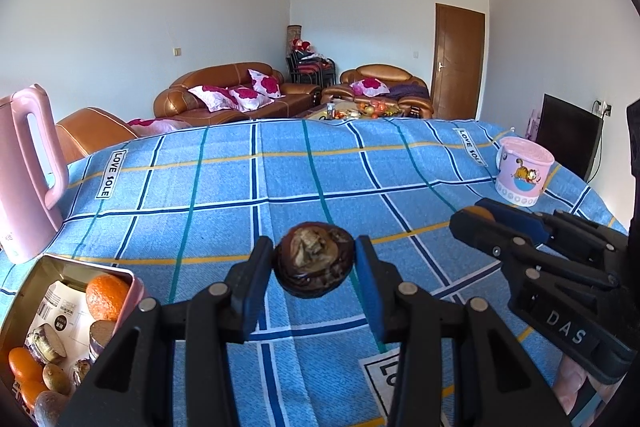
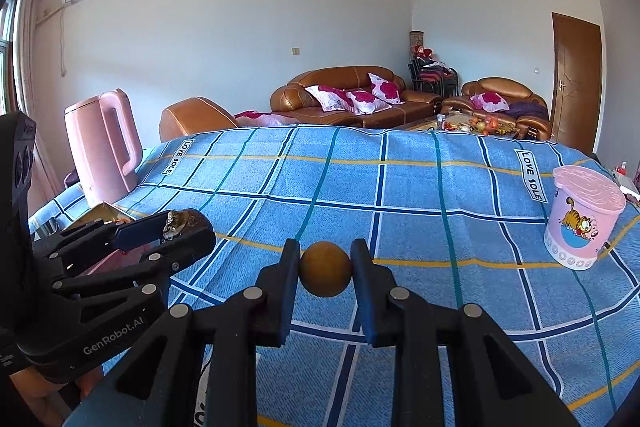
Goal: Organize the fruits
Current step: 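Lift the mangosteen with the left gripper while the right lifts the tan fruit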
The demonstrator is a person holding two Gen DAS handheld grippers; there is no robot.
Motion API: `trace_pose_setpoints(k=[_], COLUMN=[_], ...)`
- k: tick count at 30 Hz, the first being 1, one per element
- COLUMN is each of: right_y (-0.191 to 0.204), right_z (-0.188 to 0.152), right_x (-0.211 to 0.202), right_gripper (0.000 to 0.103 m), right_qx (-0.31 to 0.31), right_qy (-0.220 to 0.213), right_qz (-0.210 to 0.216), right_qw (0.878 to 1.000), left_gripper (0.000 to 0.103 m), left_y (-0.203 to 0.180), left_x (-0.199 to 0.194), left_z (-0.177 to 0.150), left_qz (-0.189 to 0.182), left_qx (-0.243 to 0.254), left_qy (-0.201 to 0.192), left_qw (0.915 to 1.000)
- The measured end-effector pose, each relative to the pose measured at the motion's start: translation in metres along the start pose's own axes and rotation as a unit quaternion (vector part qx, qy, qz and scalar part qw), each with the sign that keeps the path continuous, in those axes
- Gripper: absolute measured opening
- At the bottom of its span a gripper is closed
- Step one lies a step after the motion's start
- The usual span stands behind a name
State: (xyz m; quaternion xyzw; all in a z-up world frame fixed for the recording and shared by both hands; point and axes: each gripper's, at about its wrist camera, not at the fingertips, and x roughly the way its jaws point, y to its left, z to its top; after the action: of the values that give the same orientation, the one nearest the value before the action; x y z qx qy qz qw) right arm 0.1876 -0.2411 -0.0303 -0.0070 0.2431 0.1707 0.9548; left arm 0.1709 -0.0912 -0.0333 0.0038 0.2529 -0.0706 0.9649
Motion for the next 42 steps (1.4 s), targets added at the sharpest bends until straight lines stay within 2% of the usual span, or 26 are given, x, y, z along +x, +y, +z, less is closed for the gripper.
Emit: trace_pose_setpoints(k=[18,34,42], right_y=[0.005,0.009,0.01], right_z=[-0.001,-0.003,-0.005], right_x=[-0.012,-0.023,-0.028], right_gripper=[0.028,0.028,0.028], right_qx=[-0.01,-0.018,-0.019], right_qy=[-0.026,-0.052,-0.06], right_qz=[-0.01,-0.009,-0.006], right_qw=[1.0,0.998,0.998], left_gripper=[0.044,0.044,0.044], left_y=[-0.001,-0.006,-0.004], left_x=[-0.011,-0.029,-0.031], left_z=[-0.002,-0.004,-0.004], left_qz=[0.009,0.036,0.039], left_qx=[0.0,0.011,0.008], left_qy=[-0.028,-0.075,-0.081], left_qw=[0.9996,0.9965,0.9959])
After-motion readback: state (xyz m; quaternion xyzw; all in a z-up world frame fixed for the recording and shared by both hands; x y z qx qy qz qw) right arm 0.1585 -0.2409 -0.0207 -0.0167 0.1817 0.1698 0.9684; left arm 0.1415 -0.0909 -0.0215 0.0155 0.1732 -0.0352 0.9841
